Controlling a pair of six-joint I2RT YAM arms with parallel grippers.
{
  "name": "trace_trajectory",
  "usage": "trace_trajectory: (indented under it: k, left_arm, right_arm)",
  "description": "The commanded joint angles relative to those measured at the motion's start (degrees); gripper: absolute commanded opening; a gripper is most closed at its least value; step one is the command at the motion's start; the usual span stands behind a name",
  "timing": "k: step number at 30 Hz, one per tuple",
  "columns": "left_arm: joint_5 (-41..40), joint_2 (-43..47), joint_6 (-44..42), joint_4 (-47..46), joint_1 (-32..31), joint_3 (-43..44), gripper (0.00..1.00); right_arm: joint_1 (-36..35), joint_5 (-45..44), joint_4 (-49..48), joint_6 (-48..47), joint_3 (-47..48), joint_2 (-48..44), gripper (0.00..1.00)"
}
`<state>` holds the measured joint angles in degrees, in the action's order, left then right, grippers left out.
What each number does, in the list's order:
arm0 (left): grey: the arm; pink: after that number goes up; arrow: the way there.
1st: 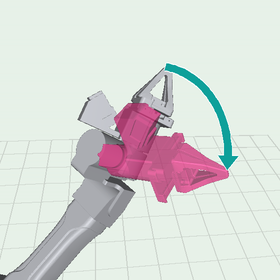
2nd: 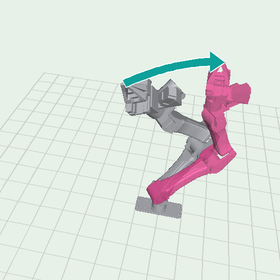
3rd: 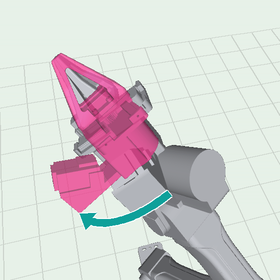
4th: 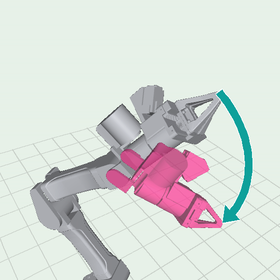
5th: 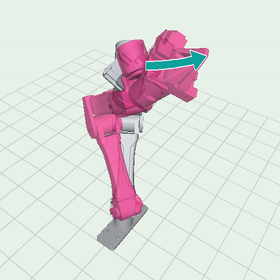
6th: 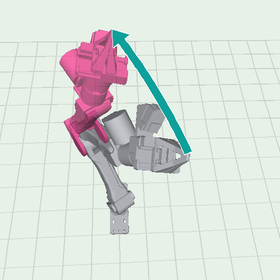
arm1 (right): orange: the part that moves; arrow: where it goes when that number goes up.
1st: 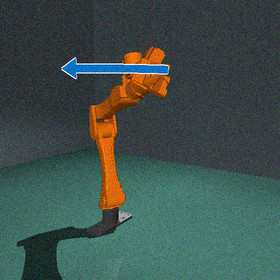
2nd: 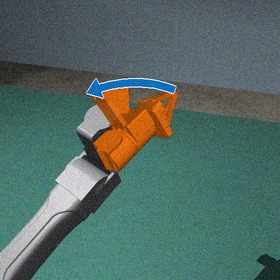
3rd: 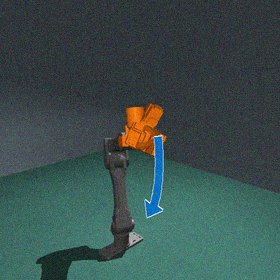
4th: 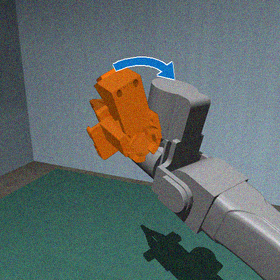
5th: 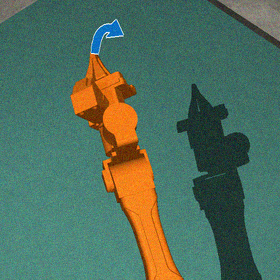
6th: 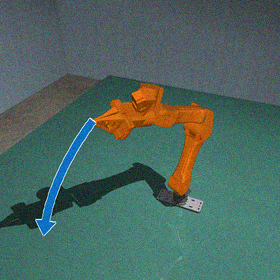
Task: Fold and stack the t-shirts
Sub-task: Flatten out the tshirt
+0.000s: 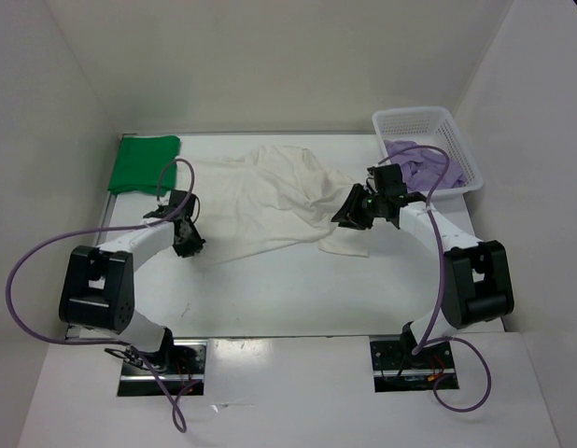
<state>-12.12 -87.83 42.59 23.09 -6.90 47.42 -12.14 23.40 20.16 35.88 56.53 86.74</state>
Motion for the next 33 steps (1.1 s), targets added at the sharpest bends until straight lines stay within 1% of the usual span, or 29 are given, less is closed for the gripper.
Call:
trace_trajectory:
  k: [1,2,5,6,7,8,9,11,13,15,17,18,20,21,22,24,27,28,30,32,33]
  left_arm:
    - [0.3,4.8,1.4,3.0,0.3,0.0,0.24]
    - [0.3,5.6,1.4,3.5,0.3,0.5,0.24]
    - [2.1,10.1,2.7,5.8,0.3,0.0,0.19]
    - [2.8,13.2,2.7,6.4,0.3,-1.2,0.18]
    - [3.7,15.0,3.4,6.4,0.3,-2.1,0.14]
    - [5.2,16.9,4.1,7.0,0.3,-3.0,0.12]
    - [6.3,20.6,5.6,7.8,0.3,-4.0,0.11]
    - [10.9,25.6,8.8,7.8,0.3,-7.4,0.11]
    - [14.2,28.1,10.7,7.8,0.3,-10.3,0.12]
    - [15.6,32.0,13.6,8.7,-1.4,-11.6,0.17]
    - [16.4,35.9,15.2,10.1,-1.4,-12.5,0.22]
    - [17.1,37.1,16.4,11.2,-1.4,-13.4,0.32]
    - [17.1,40.8,17.3,12.4,-1.9,-14.3,0.48]
    - [17.1,41.9,18.0,13.2,-1.9,-14.3,0.52]
    - [16.5,43.6,18.1,13.8,-1.9,-13.8,0.52]
    - [15.1,44.2,18.6,14.3,-1.9,-13.1,0.54]
    - [12.2,40.2,16.6,12.1,-1.9,-9.7,0.55]
    - [11.5,37.2,14.7,12.1,-1.9,-8.8,0.57]
    - [9.3,34.7,13.1,11.4,-1.9,-5.8,0.58]
    - [7.8,32.7,12.5,9.6,-1.9,-5.1,0.65]
    - [7.3,30.8,12.5,7.7,-1.9,-4.5,0.72]
  right_arm:
    - [-0.5,1.0,-2.8,-1.4,-1.2,-2.5,0.37]
    - [-0.5,1.6,-2.8,-1.4,-1.8,-2.5,0.37]
    - [-0.5,1.7,-2.0,-1.4,-1.8,-2.5,0.37]
    - [-0.5,0.8,-1.4,-1.4,-1.8,-2.5,0.37]
    - [-0.5,0.1,-1.4,-1.4,-3.1,-2.5,0.37]
    - [-0.5,-0.7,-1.4,-0.9,-3.6,-3.1,0.37]
    - [-0.5,-0.7,-0.8,-0.9,-4.8,-3.7,0.37]
    - [-0.5,-2.1,-0.8,1.1,-5.9,-3.7,0.37]
    - [-0.5,-2.7,-0.8,2.0,-6.7,-3.7,0.37]
    - [0.5,-3.2,0.0,2.6,-6.7,-3.7,0.41]
    - [2.1,-4.8,1.2,2.6,-6.2,-3.7,0.43]
    - [3.6,-5.4,1.7,2.1,-6.2,-4.2,0.43]
    - [5.4,-6.7,2.5,1.6,-6.2,-4.7,0.44]
    - [7.0,-7.4,3.2,1.6,-6.2,-4.7,0.44]
    - [7.7,-8.5,3.8,1.0,-6.7,-5.3,0.44]
    - [9.7,-9.7,4.4,0.9,-7.4,-5.3,0.46]
    - [11.6,-11.1,5.5,0.4,-7.9,-5.3,0.46]
    - [11.6,-12.1,5.5,0.4,-8.5,-5.3,0.46]
    - [11.6,-12.9,5.5,1.9,-8.5,-5.3,0.46]
    - [11.6,-13.6,6.1,2.6,-9.3,-5.3,0.46]
    - [11.6,-13.6,6.1,3.7,-9.9,-5.3,0.46]
